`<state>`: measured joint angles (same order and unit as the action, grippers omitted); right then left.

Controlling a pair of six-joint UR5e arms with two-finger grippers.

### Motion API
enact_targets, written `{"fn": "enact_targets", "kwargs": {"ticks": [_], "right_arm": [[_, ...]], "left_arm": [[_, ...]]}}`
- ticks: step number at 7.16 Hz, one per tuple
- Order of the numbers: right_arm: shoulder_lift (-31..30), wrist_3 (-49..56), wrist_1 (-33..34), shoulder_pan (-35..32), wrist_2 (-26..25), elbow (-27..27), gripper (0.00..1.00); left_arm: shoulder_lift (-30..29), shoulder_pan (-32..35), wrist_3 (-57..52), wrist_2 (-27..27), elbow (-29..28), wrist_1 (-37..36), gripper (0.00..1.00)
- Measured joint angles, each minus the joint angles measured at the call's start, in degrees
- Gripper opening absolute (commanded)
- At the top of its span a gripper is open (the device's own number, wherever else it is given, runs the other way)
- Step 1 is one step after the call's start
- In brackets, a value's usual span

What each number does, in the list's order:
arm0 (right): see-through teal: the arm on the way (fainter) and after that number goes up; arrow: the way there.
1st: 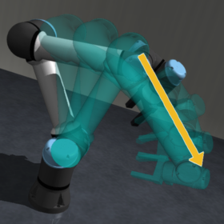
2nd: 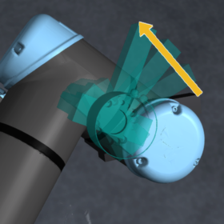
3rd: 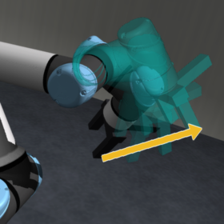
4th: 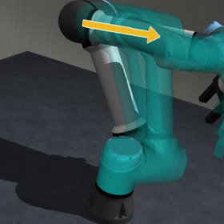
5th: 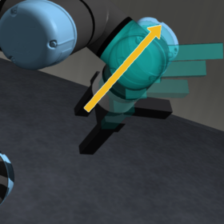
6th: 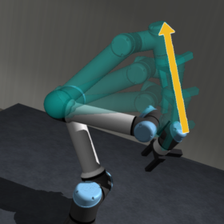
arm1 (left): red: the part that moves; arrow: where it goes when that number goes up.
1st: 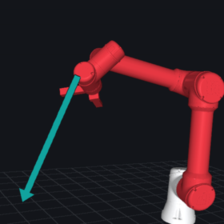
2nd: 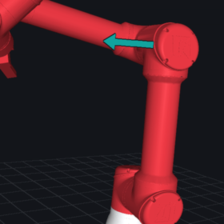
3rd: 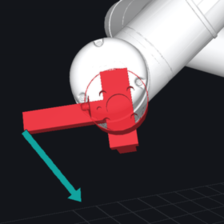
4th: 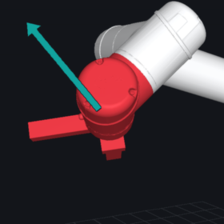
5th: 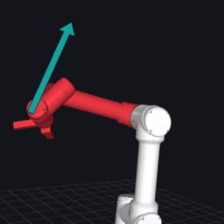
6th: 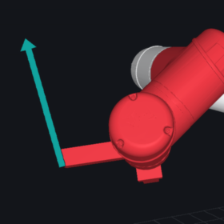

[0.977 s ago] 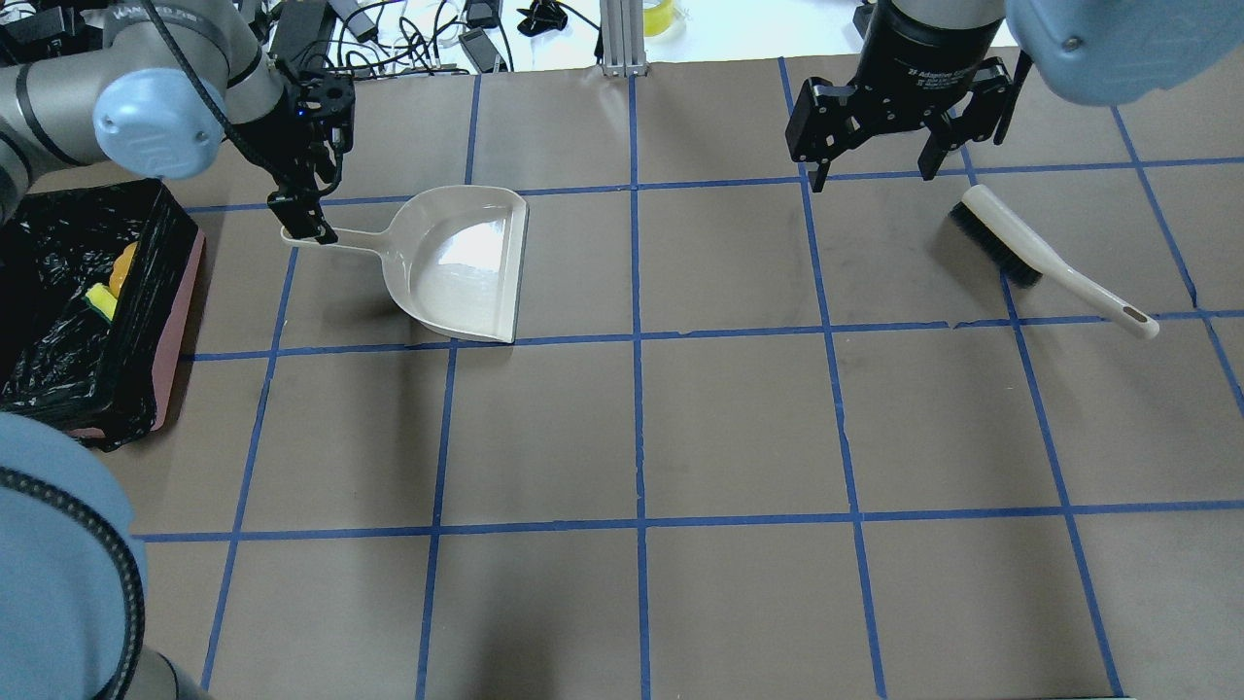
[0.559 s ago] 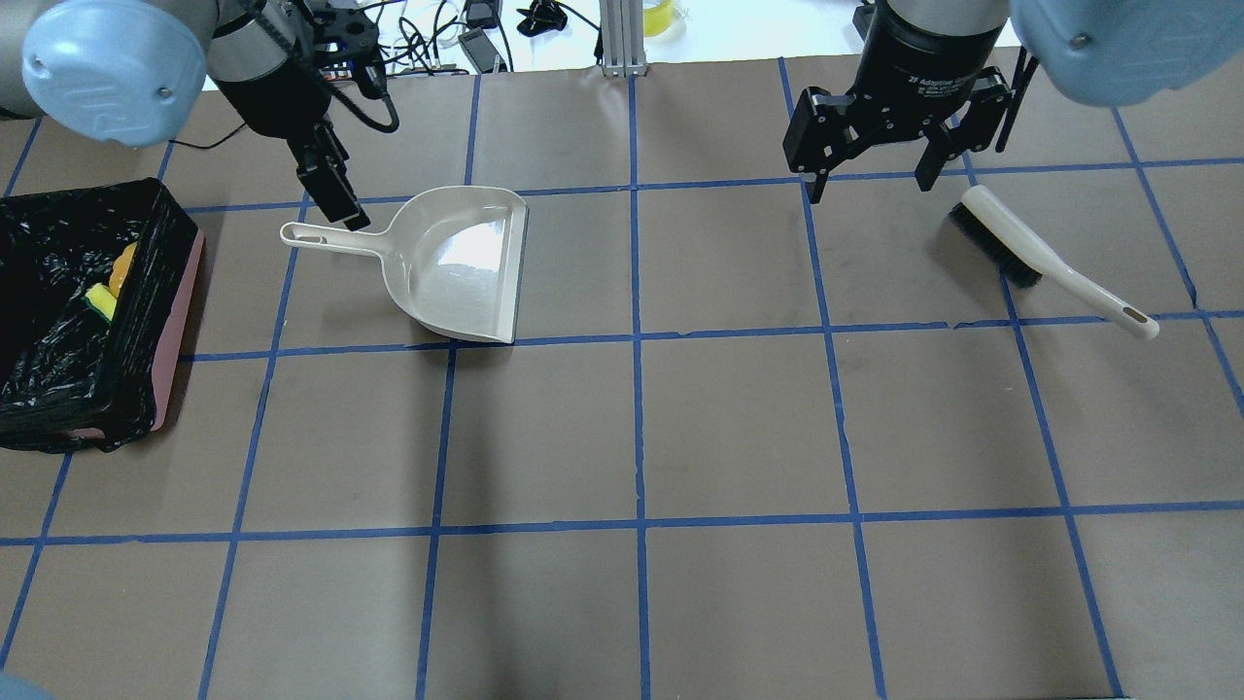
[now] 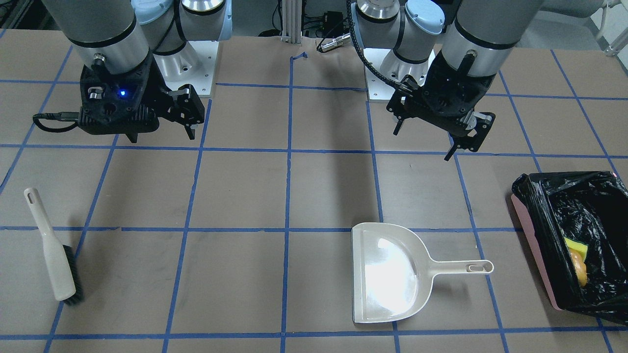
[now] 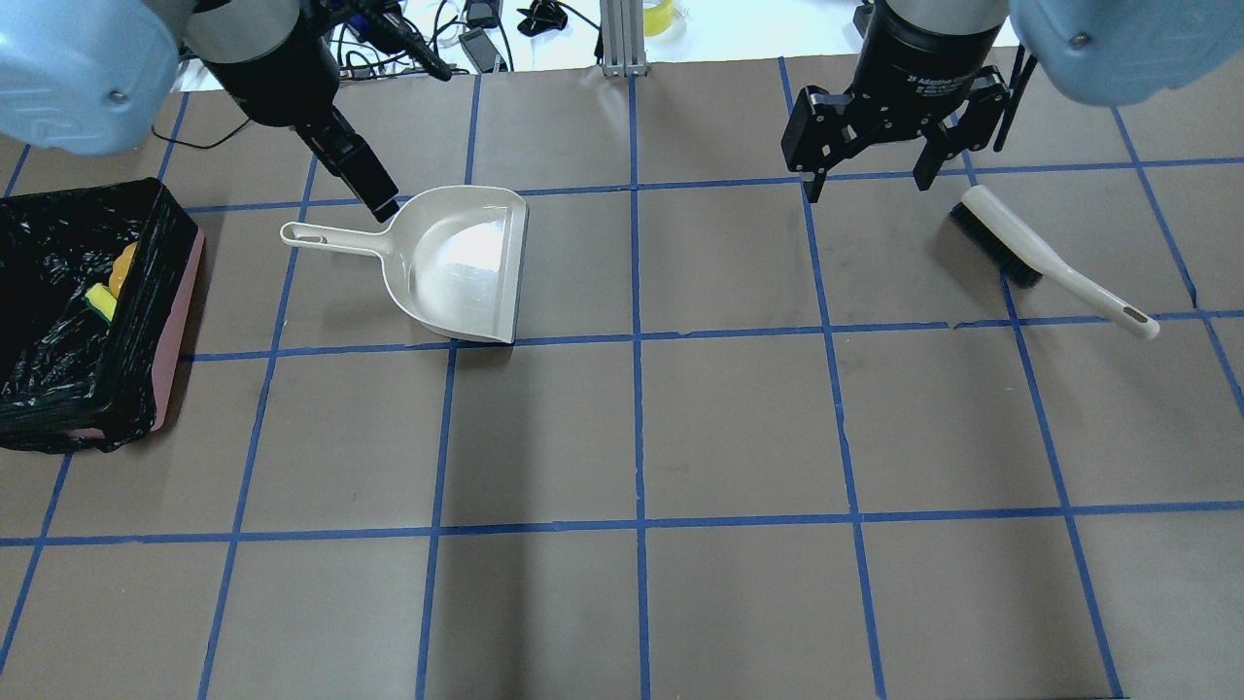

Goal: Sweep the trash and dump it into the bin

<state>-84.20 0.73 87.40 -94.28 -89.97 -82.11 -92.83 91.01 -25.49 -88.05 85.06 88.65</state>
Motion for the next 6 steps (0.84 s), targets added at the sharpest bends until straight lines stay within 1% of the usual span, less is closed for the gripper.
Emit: {"fn": "enact_targets", "kwargs": {"ticks": [1, 2, 4, 6], "right_arm": [[0.0, 0.08, 0.29, 0.02, -0.08, 0.19, 1.0], [-0.02, 0.26, 0.85, 0.03, -0.13, 0.28, 1.0], [-0.07, 0.51, 1.6, -0.04, -0.21, 0.24, 1.0], [-0.07, 0.42, 1.73, -0.1, -0.35, 0.15, 1.0]], "left_arm": [[1.51, -0.01, 7.5, 0.75, 0.71, 0.31, 1.0], [2.73, -0.03, 12.11, 1.45, 1.08, 0.74, 1.0], [3.78, -0.06, 15.85, 1.69, 1.91, 1.34, 1.0], [4.52, -0.14, 16.08, 1.23, 2.77, 1.63, 1.0]]}}
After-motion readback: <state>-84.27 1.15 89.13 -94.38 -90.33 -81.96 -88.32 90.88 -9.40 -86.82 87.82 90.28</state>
